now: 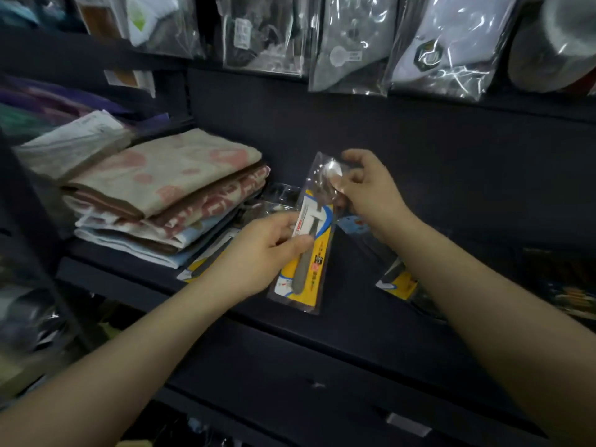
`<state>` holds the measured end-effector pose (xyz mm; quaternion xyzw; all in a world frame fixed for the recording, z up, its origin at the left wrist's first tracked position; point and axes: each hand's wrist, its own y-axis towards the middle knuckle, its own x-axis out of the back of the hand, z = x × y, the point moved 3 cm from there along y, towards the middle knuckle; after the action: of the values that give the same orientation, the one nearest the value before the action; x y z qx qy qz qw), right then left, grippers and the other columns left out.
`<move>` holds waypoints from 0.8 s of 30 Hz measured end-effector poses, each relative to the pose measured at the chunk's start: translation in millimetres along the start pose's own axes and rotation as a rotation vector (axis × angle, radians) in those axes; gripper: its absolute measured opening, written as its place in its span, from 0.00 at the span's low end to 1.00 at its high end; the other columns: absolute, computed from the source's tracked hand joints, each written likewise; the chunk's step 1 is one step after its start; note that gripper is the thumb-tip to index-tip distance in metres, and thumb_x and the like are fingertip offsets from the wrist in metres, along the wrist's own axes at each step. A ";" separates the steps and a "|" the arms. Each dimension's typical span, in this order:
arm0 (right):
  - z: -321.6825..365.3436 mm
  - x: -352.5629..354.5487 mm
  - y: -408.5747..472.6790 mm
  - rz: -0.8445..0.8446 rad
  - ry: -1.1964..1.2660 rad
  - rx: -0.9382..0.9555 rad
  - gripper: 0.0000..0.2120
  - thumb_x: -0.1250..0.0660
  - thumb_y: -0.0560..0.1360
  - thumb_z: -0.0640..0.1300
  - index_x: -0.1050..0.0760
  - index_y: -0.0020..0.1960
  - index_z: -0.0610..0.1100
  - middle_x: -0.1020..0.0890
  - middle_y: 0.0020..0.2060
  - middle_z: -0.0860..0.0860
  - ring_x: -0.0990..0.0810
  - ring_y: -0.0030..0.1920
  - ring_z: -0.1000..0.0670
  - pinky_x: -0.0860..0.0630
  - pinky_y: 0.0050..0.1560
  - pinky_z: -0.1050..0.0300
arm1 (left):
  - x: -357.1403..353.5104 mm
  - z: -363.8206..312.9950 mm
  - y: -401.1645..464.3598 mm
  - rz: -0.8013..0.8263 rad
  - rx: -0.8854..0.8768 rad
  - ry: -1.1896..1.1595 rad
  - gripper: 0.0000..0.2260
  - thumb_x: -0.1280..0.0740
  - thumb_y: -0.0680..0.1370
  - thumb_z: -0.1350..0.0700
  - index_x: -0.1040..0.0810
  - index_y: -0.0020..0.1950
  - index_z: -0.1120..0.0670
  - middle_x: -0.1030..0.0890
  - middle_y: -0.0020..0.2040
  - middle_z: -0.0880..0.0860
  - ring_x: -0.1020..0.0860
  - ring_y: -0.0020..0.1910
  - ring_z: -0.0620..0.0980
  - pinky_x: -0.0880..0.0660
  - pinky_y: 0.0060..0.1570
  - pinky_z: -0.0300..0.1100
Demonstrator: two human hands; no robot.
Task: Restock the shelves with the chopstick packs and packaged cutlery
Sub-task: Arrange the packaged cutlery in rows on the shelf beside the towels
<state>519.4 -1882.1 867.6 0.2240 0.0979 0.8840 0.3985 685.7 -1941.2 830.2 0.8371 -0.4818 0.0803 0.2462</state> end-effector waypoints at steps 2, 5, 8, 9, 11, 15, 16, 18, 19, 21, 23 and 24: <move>-21.1 -15.3 7.5 0.045 -0.073 -0.039 0.04 0.33 0.75 0.38 0.26 0.46 0.46 0.23 0.36 0.48 0.25 0.32 0.52 0.26 0.34 0.58 | 8.4 9.4 -5.8 -0.016 0.029 0.167 0.07 0.33 0.74 0.53 0.22 0.52 0.48 0.16 0.35 0.49 0.21 0.35 0.46 0.26 0.41 0.48; -46.3 -37.8 13.1 0.134 -0.274 -0.126 0.10 0.33 0.74 0.40 0.26 0.34 0.46 0.21 0.37 0.45 0.23 0.41 0.49 0.27 0.45 0.54 | 19.0 25.4 -12.4 -0.071 0.031 0.487 0.15 0.31 0.73 0.54 0.25 0.59 0.56 0.25 0.25 0.46 0.24 0.33 0.40 0.34 0.33 0.36; -54.7 -48.6 16.7 0.140 -0.319 -0.182 0.12 0.33 0.75 0.40 0.25 0.32 0.40 0.23 0.35 0.45 0.25 0.43 0.49 0.31 0.45 0.57 | 32.2 35.2 -18.3 -0.066 -0.008 0.643 0.20 0.33 0.72 0.45 0.26 0.61 0.51 0.25 0.32 0.45 0.27 0.33 0.38 0.30 0.38 0.37; -57.9 -50.3 19.6 0.128 -0.325 -0.204 0.11 0.33 0.75 0.39 0.23 0.34 0.38 0.23 0.35 0.46 0.26 0.42 0.49 0.31 0.44 0.58 | 36.5 37.8 -19.8 -0.049 -0.041 0.699 0.22 0.37 0.70 0.41 0.25 0.60 0.50 0.25 0.37 0.45 0.26 0.38 0.39 0.28 0.43 0.40; -59.7 -52.2 22.8 0.126 -0.334 -0.224 0.08 0.34 0.75 0.38 0.21 0.42 0.33 0.23 0.35 0.45 0.25 0.41 0.48 0.31 0.42 0.59 | 40.3 47.2 -21.7 0.020 -0.116 0.768 0.25 0.42 0.70 0.39 0.24 0.60 0.52 0.22 0.51 0.50 0.25 0.51 0.47 0.30 0.55 0.41; -59.1 -57.3 25.1 0.170 -0.424 -0.179 0.07 0.33 0.75 0.40 0.20 0.49 0.37 0.21 0.40 0.46 0.24 0.44 0.49 0.29 0.46 0.57 | 36.7 64.0 -24.3 0.241 -0.084 0.749 0.30 0.47 0.71 0.36 0.30 0.68 0.51 0.30 0.68 0.52 0.32 0.67 0.48 0.38 0.67 0.37; -58.6 -57.8 26.1 0.161 -0.443 -0.164 0.07 0.33 0.75 0.41 0.20 0.49 0.37 0.21 0.41 0.46 0.24 0.44 0.49 0.30 0.45 0.58 | 35.7 65.8 -23.3 0.256 -0.071 0.759 0.31 0.48 0.71 0.35 0.31 0.68 0.50 0.31 0.69 0.51 0.32 0.67 0.48 0.37 0.67 0.39; -58.9 -59.7 29.2 0.142 -0.485 -0.144 0.06 0.33 0.75 0.42 0.20 0.48 0.40 0.20 0.41 0.46 0.24 0.43 0.50 0.31 0.44 0.59 | 35.6 65.2 -21.5 0.257 -0.091 0.779 0.32 0.48 0.71 0.33 0.31 0.68 0.49 0.30 0.67 0.51 0.31 0.65 0.50 0.36 0.66 0.41; -59.0 -60.6 30.3 0.135 -0.520 -0.133 0.06 0.33 0.75 0.43 0.20 0.48 0.41 0.20 0.41 0.46 0.24 0.43 0.50 0.31 0.44 0.59 | 35.6 63.7 -21.0 0.257 -0.100 0.783 0.31 0.48 0.71 0.33 0.30 0.67 0.49 0.29 0.66 0.52 0.31 0.64 0.50 0.36 0.65 0.41; -57.1 -62.7 29.9 0.139 -0.623 -0.099 0.07 0.34 0.75 0.44 0.21 0.48 0.42 0.18 0.44 0.45 0.23 0.43 0.48 0.29 0.44 0.57 | 35.5 62.2 -20.5 0.248 -0.109 0.778 0.29 0.46 0.71 0.36 0.28 0.66 0.49 0.28 0.64 0.52 0.30 0.62 0.51 0.35 0.64 0.41; -54.4 -63.2 26.8 0.163 -0.749 -0.025 0.10 0.35 0.76 0.46 0.22 0.53 0.42 0.17 0.49 0.43 0.21 0.48 0.45 0.26 0.47 0.54 | 35.0 62.9 -20.1 0.235 -0.119 0.774 0.28 0.46 0.72 0.36 0.27 0.65 0.49 0.27 0.62 0.52 0.29 0.61 0.51 0.33 0.63 0.42; -52.4 -62.2 24.4 0.177 -0.804 0.018 0.13 0.36 0.76 0.48 0.23 0.56 0.42 0.18 0.51 0.43 0.21 0.52 0.44 0.25 0.49 0.53 | 34.8 63.9 -20.1 0.236 -0.119 0.776 0.28 0.46 0.72 0.36 0.27 0.65 0.49 0.27 0.62 0.52 0.29 0.61 0.50 0.32 0.63 0.43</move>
<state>514.7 -1944.6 810.2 0.5628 -0.0774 0.7559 0.3254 714.4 -1990.8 781.0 0.6681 -0.4498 0.3896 0.4467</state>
